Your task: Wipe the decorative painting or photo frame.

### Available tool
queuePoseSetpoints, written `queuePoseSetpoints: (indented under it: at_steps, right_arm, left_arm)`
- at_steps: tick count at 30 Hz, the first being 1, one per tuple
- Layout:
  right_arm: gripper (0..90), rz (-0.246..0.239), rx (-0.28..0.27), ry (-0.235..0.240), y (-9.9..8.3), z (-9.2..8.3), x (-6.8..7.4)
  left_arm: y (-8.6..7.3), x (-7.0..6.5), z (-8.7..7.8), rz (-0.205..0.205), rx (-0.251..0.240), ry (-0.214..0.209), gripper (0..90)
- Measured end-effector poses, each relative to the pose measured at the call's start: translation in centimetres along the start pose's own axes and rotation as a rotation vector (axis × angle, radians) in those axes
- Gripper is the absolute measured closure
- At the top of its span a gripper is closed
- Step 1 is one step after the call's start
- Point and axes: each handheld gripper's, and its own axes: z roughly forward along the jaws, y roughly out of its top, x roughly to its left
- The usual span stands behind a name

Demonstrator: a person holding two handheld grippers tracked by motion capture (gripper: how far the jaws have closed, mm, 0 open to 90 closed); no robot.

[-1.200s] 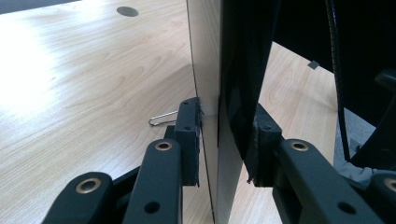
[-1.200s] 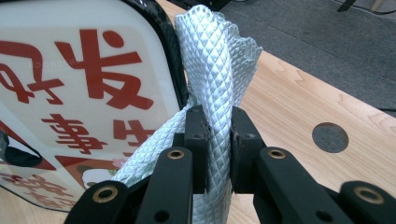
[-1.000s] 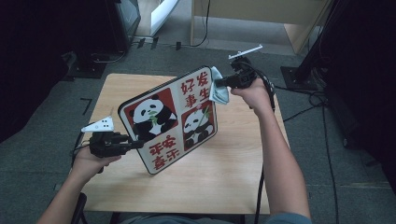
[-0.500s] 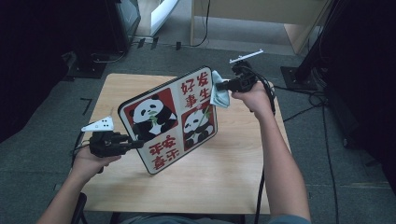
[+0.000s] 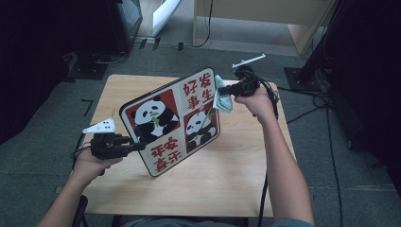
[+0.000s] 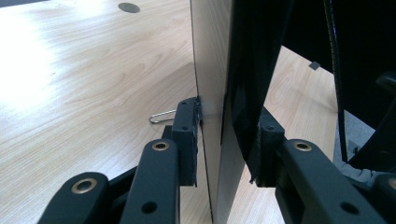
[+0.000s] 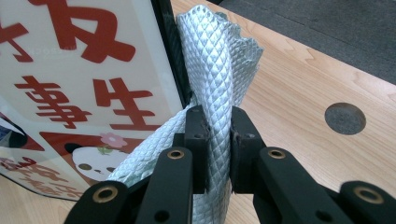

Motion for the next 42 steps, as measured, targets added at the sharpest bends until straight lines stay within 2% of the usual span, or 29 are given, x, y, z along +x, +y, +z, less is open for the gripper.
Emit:
queuePoseSetpoints:
  at_steps: [18, 30, 42]
  right_arm:
    - [80.6, -0.012, 0.011, 0.005, -1.0, 0.6, -0.3]
    - [80.6, -0.006, 0.015, 0.015, -1.7, 0.9, -0.5]
    - [80.6, -0.003, 0.018, 0.025, -2.7, 1.4, -0.8]
  left_arm:
    - [0.0, 0.0, 0.0, -0.003, -0.001, 0.003, 68.7]
    - [0.0, -0.1, 0.0, 0.008, 0.002, 0.002, 70.3]
    - [0.0, 0.0, 0.0, 0.002, 0.002, 0.004, 70.8]
